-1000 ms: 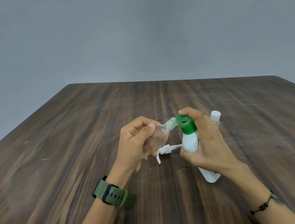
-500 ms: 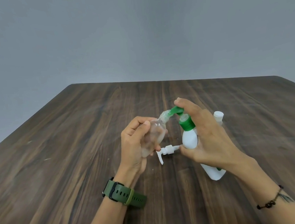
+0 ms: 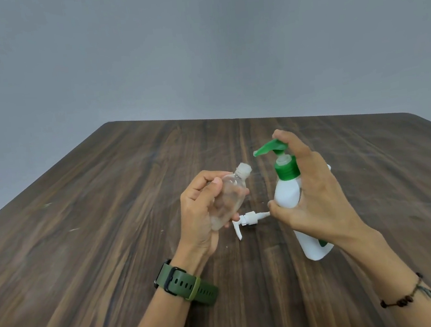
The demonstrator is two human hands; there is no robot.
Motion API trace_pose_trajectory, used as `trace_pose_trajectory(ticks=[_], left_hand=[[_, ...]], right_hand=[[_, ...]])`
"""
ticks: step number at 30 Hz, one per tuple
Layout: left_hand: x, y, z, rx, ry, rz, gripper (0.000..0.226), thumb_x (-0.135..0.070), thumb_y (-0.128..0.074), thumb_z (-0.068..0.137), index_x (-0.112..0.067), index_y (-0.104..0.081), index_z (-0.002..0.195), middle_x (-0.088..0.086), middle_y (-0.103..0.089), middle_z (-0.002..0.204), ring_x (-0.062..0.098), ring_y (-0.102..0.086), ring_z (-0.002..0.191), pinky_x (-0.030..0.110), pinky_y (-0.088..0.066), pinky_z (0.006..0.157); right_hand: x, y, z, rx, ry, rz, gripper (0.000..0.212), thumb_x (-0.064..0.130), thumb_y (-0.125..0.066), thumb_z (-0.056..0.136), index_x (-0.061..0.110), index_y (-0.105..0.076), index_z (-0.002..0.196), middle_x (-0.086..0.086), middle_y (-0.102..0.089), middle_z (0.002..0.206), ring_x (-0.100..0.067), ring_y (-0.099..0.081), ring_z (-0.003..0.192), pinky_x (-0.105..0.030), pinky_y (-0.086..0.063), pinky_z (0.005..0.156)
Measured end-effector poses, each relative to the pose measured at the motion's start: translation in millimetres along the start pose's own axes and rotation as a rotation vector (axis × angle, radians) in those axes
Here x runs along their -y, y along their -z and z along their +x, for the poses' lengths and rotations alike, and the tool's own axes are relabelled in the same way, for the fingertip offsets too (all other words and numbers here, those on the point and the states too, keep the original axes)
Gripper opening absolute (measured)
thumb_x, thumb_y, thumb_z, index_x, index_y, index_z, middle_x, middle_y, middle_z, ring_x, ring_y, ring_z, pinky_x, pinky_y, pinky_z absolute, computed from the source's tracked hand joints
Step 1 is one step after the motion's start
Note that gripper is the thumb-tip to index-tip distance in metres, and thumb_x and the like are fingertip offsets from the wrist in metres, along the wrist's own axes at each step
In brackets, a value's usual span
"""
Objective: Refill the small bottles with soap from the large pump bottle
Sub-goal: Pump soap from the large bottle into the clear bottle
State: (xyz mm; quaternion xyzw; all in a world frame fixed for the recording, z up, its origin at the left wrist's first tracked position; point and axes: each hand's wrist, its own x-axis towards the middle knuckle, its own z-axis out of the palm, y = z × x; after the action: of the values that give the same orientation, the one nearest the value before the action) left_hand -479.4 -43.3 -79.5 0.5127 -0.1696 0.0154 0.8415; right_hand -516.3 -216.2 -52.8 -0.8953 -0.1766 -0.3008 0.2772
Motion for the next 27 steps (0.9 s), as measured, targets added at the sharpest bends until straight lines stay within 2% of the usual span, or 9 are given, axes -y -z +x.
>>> trace_pose_trajectory(ticks=[4,8,12,14,17,19,21,24,27], left_hand=[[1,-1,-1,0.017,-0.007,-0.027,0.019,-0.018,-0.048,0.082,-0.017,-0.066,0.077,0.007,-0.071,0.071,0.029,-0.066,0.064,0.020,-0.039,0.038],[1,0,1,0.011,-0.024,-0.004,0.017,-0.017,-0.049,0.081,-0.014,-0.065,0.078,0.010,-0.070,0.074,0.026,-0.068,0.064,0.019,-0.039,0.037],[-1,1,2,0.026,-0.028,0.040,0.018,-0.017,-0.049,0.080,-0.007,-0.062,0.083,0.026,-0.066,0.082,0.017,-0.061,0.046,0.019,-0.039,0.036],[0,2,2,0.023,-0.026,0.058,0.018,-0.018,-0.049,0.080,-0.008,-0.064,0.082,0.024,-0.067,0.078,0.020,-0.058,0.043,0.019,-0.039,0.036],[1,2,3,0.007,-0.022,0.067,0.018,-0.019,-0.051,0.080,-0.009,-0.065,0.081,0.023,-0.066,0.079,0.036,-0.059,0.055,0.019,-0.039,0.036],[1,0,3,0.001,-0.012,0.059,0.018,-0.018,-0.051,0.079,-0.007,-0.065,0.081,0.028,-0.064,0.082,0.035,-0.058,0.056,0.019,-0.040,0.035],[2,-2,2,0.009,0.008,0.032,0.017,-0.017,-0.051,0.078,-0.005,-0.063,0.081,0.027,-0.064,0.081,0.036,-0.058,0.057,0.018,-0.039,0.034],[5,-4,1,0.020,0.022,-0.006,0.016,-0.016,-0.052,0.079,-0.004,-0.062,0.081,0.014,-0.068,0.074,0.051,-0.054,0.071,0.017,-0.037,0.033],[3,-5,1,0.010,0.005,0.002,0.017,-0.017,-0.050,0.080,-0.006,-0.063,0.081,0.021,-0.067,0.077,0.039,-0.058,0.059,0.018,-0.038,0.034]], right_hand=[[-1,-4,-2,0.081,0.031,-0.051,0.099,0.020,-0.069,0.058,0.049,-0.016,0.135,0.046,-0.031,0.108,-0.005,-0.042,0.094,-0.014,-0.033,0.073],[-1,-6,-3,0.110,0.055,-0.074,0.097,0.021,-0.069,0.058,0.045,-0.017,0.136,0.049,-0.027,0.111,-0.008,-0.041,0.087,-0.013,-0.031,0.067],[0,-2,0,0.112,0.118,-0.137,0.095,0.017,-0.066,0.056,0.036,-0.020,0.136,0.030,-0.031,0.130,-0.010,-0.042,0.087,-0.013,-0.031,0.071],[0,0,2,0.123,0.123,-0.187,0.092,0.018,-0.063,0.055,0.035,-0.021,0.136,0.023,-0.029,0.138,-0.017,-0.046,0.086,-0.012,-0.030,0.066],[-2,4,5,0.124,0.161,-0.255,0.090,0.020,-0.061,0.053,0.031,-0.025,0.134,0.017,-0.029,0.142,-0.022,-0.049,0.083,-0.010,-0.027,0.063],[-3,6,6,0.118,0.178,-0.289,0.086,0.023,-0.059,0.053,0.030,-0.027,0.133,0.016,-0.031,0.141,-0.023,-0.051,0.083,-0.010,-0.028,0.061],[-3,7,7,0.096,0.194,-0.295,0.079,0.027,-0.055,0.055,0.028,-0.031,0.130,0.014,-0.035,0.135,-0.024,-0.053,0.084,-0.015,-0.034,0.059],[-2,7,7,0.049,0.212,-0.301,0.073,0.030,-0.051,0.056,0.024,-0.034,0.127,0.012,-0.039,0.128,-0.027,-0.055,0.086,-0.026,-0.043,0.060],[-2,3,6,0.039,0.209,-0.270,0.077,0.029,-0.053,0.058,0.023,-0.033,0.132,0.008,-0.038,0.136,-0.027,-0.056,0.092,-0.022,-0.044,0.064]])
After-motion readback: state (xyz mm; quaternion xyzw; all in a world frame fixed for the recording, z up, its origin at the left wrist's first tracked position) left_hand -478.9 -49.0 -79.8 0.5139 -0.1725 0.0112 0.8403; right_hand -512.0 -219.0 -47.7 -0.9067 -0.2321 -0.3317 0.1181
